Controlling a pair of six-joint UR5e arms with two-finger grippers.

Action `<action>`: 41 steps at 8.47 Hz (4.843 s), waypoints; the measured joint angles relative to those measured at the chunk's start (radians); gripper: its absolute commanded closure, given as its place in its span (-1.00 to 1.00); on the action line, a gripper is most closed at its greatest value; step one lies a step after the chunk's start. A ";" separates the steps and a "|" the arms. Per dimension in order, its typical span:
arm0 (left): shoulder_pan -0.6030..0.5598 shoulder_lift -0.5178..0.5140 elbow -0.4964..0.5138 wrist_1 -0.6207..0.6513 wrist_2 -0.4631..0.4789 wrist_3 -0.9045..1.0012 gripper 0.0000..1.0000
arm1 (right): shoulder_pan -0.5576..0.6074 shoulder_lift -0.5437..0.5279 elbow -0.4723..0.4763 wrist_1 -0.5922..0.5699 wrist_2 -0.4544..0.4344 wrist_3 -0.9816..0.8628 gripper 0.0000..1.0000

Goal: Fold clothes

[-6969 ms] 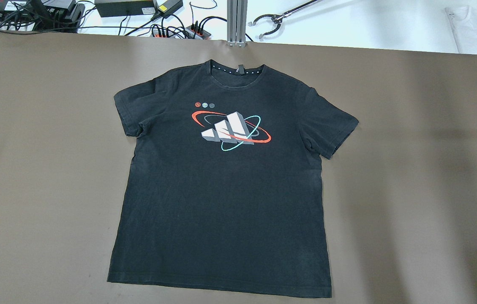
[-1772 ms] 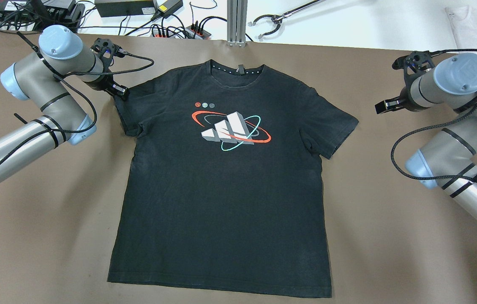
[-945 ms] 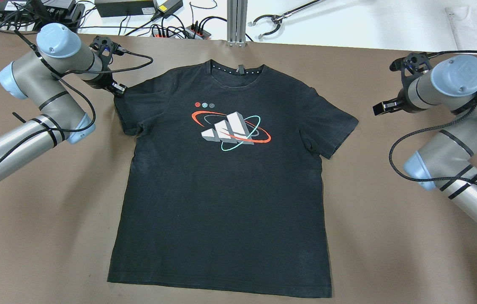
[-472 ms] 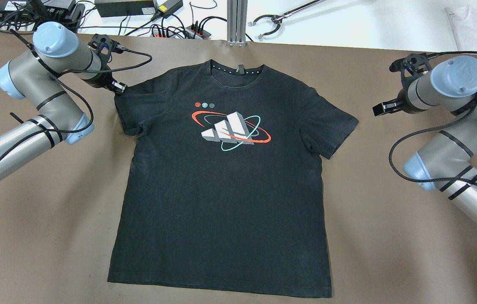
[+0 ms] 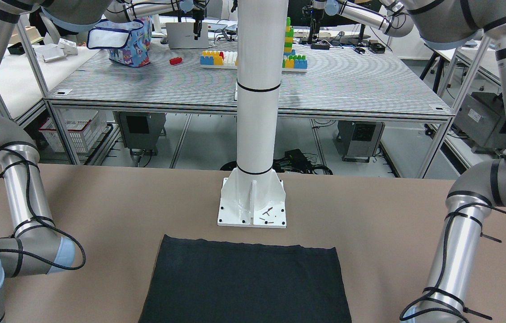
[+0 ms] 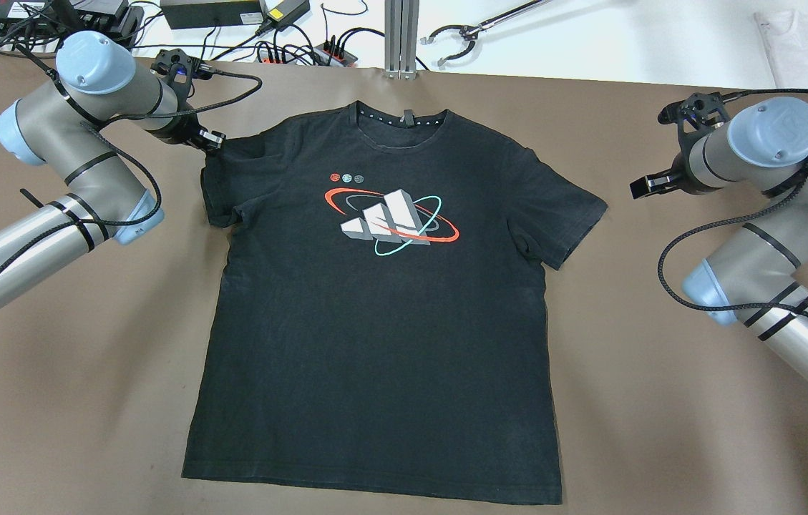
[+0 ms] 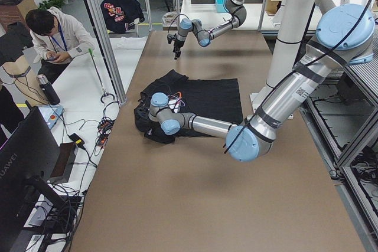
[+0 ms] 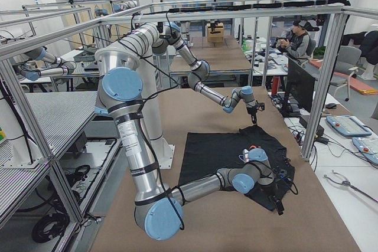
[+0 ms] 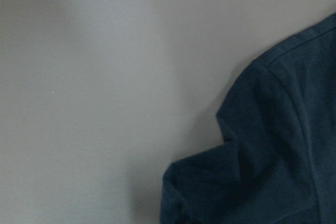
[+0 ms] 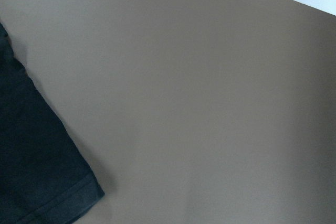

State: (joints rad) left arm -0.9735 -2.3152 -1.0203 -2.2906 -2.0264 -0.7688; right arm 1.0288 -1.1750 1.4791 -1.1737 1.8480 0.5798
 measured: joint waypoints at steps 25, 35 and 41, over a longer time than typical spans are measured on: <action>0.177 -0.183 0.044 0.009 0.256 -0.337 -1.00 | -0.071 0.125 -0.261 0.278 0.001 0.267 -0.39; 0.176 -0.181 0.045 0.008 0.256 -0.331 -1.00 | -0.107 0.085 -0.262 0.321 -0.021 0.286 1.00; 0.168 -0.178 0.046 0.008 0.244 -0.306 -1.00 | -0.109 0.157 -0.179 0.210 -0.020 0.410 1.00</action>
State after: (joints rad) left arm -0.8053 -2.4928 -0.9746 -2.2821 -1.7821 -1.0747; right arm 0.9201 -1.0185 1.3005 -0.9640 1.8283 0.9900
